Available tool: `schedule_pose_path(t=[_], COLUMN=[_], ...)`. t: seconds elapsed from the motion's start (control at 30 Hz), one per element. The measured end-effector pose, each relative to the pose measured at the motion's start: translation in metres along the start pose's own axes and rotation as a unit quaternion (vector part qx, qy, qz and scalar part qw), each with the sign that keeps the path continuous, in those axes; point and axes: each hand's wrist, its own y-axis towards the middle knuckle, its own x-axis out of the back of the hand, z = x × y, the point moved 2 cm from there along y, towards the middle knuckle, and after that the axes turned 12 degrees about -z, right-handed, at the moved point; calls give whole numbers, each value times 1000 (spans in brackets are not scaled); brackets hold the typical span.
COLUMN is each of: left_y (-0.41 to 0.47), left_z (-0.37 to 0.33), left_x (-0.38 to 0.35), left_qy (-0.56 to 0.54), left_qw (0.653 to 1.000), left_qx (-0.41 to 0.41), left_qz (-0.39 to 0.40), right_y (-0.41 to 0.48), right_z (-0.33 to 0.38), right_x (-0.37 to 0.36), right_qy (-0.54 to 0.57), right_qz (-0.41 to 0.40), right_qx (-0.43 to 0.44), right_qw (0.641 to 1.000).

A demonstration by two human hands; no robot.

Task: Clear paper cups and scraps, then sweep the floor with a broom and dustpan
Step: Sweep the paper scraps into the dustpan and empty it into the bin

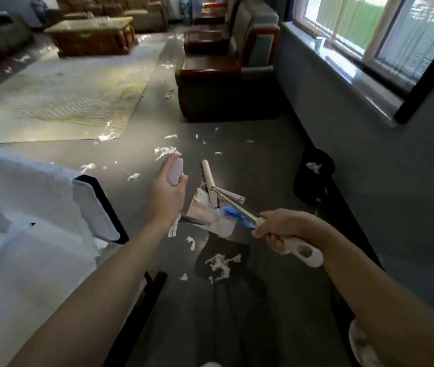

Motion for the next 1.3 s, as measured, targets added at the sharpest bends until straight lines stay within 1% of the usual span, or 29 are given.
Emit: schedule_pose_path(t=[0.13, 0.23, 0.33, 0.47, 0.63, 0.73, 0.83, 0.97, 1.07, 1.2, 1.3], left_y=[84, 144, 197, 250, 306, 332, 362, 402, 436, 491, 534], left_z=[5, 18, 26, 19, 3, 0, -7, -15, -14, 0, 15], left_x=[-37, -75, -111, -155, -224, -262, -300, -347, -379, -416, -437], left_qy=[30, 13, 19, 27, 30, 11, -17, -41, -71, -126, -136], left_qw=[998, 999, 997, 997, 995, 996, 996, 990, 983, 969, 952], left_qx=[-32, -46, -73, -74, -92, -79, -58, -83, -79, -82, -128], left_qz=[-35, -7, 4, 25, 40, 41, 71, 108, 147, 197, 243], right_y=[68, 117, 158, 184, 210, 228, 247, 268, 287, 315, 339], right_z=[75, 118, 155, 186, 217, 234, 248, 272, 292, 325, 350], right_x=[29, 45, 64, 89, 139, 173, 202, 224, 231, 221, 195], right_qy=[0, -4, 9, 52, 63, 97, 115, 152, 167, 206, 266], right_qz=[-1, -12, 3, 7, -35, -55, -83, -99, -118, -154, -198], right_qx=[1, 11, 26, 15, 7, -3, -2, -25, -41, -61, -60], right_qw=[1000, 1000, 1000, 999, 997, 994, 990, 983, 978, 964, 942])
